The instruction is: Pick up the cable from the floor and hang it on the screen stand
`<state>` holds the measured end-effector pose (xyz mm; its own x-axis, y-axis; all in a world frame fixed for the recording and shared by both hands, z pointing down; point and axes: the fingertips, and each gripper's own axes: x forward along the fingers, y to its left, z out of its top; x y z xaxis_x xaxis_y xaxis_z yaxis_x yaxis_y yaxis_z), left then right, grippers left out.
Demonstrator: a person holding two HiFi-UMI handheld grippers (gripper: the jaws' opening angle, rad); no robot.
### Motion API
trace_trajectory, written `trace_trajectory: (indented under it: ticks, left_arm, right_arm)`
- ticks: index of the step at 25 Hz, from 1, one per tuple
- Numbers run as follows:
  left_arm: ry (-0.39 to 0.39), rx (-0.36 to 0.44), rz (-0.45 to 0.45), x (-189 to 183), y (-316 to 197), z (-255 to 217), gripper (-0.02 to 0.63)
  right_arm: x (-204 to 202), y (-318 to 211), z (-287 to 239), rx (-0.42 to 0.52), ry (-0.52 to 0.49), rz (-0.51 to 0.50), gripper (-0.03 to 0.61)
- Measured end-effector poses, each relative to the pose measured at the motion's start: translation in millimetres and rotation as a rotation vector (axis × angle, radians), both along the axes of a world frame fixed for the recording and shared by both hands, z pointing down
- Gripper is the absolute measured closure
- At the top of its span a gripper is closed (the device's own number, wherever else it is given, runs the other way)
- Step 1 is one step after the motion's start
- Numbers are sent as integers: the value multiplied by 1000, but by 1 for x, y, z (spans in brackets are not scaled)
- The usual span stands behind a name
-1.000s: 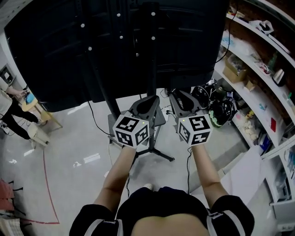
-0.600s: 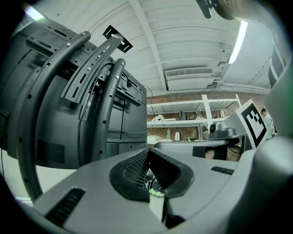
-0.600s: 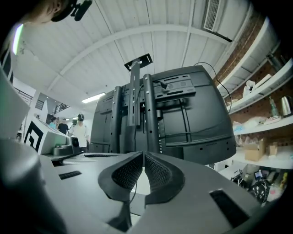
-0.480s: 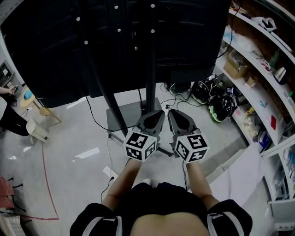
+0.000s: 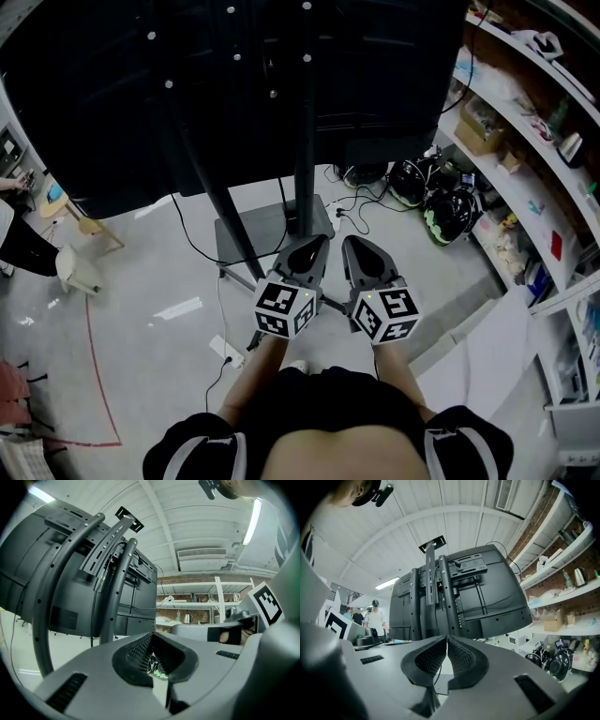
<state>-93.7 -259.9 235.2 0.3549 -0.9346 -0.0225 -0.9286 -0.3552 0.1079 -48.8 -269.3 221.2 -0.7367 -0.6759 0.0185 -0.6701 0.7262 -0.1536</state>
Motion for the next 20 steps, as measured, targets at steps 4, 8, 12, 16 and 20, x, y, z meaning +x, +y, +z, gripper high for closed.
trace_trajectory:
  ticks: [4,8,12,16,20]
  left_arm:
    - [5,-11,4,4,0,2,607]
    - [10,-14,2,4,0,3,607]
    - [12,-14,9,6,1,4,607]
    - [22,-9,2,1,3,5,607]
    - [30,-14,-12,-7,5,6,607]
  right_arm:
    - [2,1,-2,9,-2,6,552]
    - [0,4,-6,20,-15,0,554]
    - [-2,5,-6,19,-16,1,554]
    - [-6,5,-3,12,-12,5,554]
    - [-11,7,-1,1,-13,3,555]
